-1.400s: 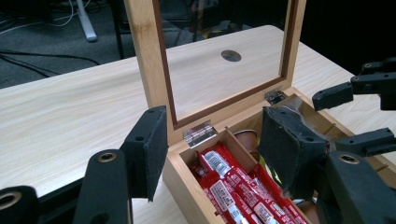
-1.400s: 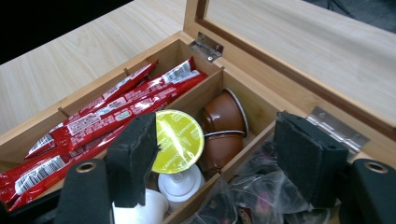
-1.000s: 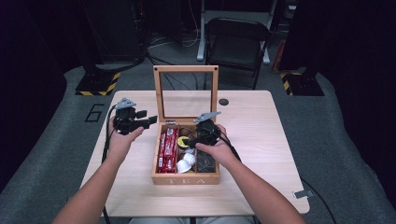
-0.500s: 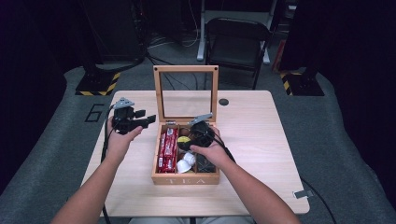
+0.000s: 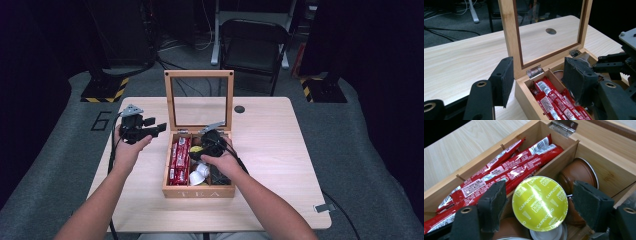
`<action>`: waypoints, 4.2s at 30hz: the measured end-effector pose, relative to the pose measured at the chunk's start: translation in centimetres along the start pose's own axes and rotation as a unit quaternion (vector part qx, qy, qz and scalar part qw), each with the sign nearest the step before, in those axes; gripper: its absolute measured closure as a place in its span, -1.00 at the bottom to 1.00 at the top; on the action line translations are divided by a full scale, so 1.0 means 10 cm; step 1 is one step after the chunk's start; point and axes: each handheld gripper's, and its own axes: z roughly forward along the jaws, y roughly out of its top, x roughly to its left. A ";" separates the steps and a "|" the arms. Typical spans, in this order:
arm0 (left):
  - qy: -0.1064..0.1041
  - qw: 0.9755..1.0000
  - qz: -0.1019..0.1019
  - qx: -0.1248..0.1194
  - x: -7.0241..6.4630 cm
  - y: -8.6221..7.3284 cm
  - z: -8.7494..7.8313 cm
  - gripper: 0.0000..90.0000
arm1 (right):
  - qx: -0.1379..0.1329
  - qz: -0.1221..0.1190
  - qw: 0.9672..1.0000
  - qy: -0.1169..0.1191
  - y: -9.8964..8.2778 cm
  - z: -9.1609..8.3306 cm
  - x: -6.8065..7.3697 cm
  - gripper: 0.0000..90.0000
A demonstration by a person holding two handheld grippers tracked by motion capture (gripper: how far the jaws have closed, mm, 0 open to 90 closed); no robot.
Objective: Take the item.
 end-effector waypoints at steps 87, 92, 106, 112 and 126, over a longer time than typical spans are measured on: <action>0.019 1.000 0.000 -0.013 0.01 0.03 -0.08 -0.06 | -0.035 -0.049 0.997 -0.050 0.10 -0.62 -0.06 -0.17; 0.020 1.000 0.001 -0.014 0.01 0.03 -0.08 -0.06 | -0.041 -0.039 0.997 -0.057 0.09 -0.69 -0.10 -0.17; 0.019 1.000 -0.002 -0.014 0.00 0.03 -0.06 -0.06 | -0.050 -0.021 0.995 -0.089 -0.01 -0.94 -0.33 -0.17; 0.020 1.000 -0.002 -0.014 0.01 0.03 -0.07 -0.06 | -0.051 -0.013 0.993 -0.104 -0.10 -1.07 -0.45 -0.17; 0.022 1.000 -0.009 -0.014 0.04 0.01 -0.09 -0.06 | -0.055 0.025 0.987 -0.150 -0.43 -1.41 -0.77 -0.17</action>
